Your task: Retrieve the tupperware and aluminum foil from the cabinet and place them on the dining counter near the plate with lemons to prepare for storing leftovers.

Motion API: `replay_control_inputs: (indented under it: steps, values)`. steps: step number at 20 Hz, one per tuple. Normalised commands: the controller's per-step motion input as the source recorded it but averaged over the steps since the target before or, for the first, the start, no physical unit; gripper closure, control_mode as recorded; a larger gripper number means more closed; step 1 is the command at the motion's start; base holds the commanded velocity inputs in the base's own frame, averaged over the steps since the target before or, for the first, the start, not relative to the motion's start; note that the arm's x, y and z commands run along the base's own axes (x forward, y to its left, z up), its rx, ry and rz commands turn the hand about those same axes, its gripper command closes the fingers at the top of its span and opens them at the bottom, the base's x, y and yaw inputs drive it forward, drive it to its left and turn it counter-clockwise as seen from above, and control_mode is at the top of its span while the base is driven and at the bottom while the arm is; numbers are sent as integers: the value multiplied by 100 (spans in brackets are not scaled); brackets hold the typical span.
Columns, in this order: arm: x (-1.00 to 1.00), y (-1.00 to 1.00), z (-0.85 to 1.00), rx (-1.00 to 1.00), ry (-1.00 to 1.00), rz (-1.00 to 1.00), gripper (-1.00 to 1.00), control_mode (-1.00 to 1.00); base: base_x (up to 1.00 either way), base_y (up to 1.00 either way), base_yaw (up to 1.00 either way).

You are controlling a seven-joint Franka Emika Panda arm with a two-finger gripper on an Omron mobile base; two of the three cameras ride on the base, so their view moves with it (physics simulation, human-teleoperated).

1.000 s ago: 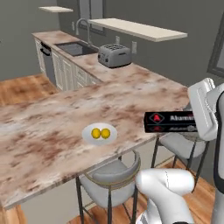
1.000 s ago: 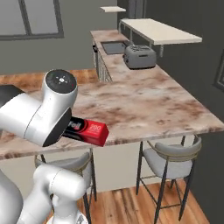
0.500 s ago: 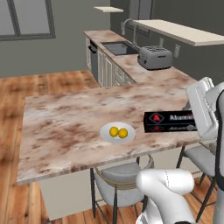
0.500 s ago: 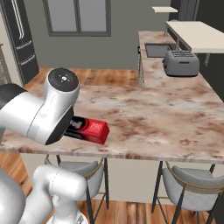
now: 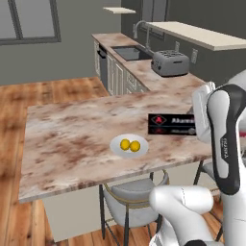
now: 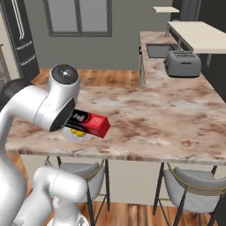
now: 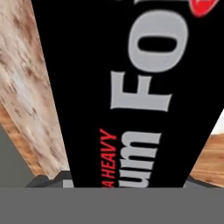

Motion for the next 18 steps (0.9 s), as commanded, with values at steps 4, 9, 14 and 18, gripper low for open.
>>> replay_control_inputs:
  steps: [4, 9, 14, 18]
  values:
    - [72, 3, -43, 0, 0, -29, 100, -100, 0, 0, 0]
    - [52, 0, -62, 7, 4, -48, 100, -100, 0, 0, 0]
    - [42, -3, -28, 24, 16, -49, 100, -100, 0, 0, 0]
    - [63, -37, -3, 36, 13, -17, 100, -100, 0, 0, 0]
